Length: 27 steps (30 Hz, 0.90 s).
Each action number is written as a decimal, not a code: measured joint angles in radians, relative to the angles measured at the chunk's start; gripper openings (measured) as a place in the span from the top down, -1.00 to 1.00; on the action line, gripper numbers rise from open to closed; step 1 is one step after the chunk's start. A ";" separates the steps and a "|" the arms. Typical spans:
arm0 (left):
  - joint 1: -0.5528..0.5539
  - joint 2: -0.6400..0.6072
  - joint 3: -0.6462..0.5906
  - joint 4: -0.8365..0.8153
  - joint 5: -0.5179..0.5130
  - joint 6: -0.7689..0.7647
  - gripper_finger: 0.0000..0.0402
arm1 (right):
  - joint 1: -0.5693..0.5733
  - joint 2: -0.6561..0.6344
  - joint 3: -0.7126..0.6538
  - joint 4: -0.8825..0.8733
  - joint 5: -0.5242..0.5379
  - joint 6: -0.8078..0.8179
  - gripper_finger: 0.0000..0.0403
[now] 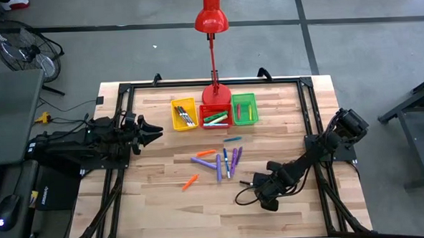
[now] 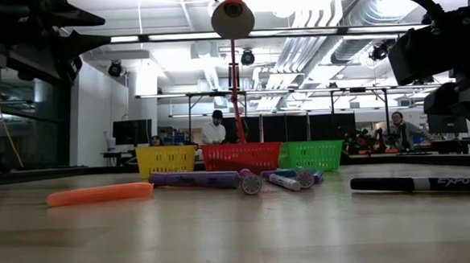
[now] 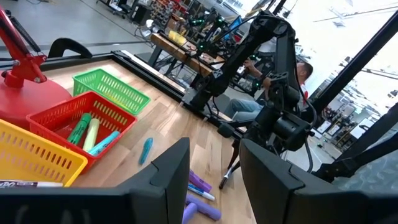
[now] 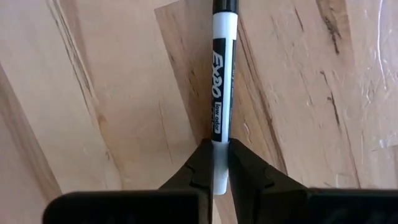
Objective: Pick & Place Markers
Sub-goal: Put the black marker pen into the yellow bin
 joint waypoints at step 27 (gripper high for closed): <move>0.000 0.000 0.000 0.000 0.000 -0.007 0.31 | -0.016 -0.120 -0.008 -0.085 0.042 0.088 0.93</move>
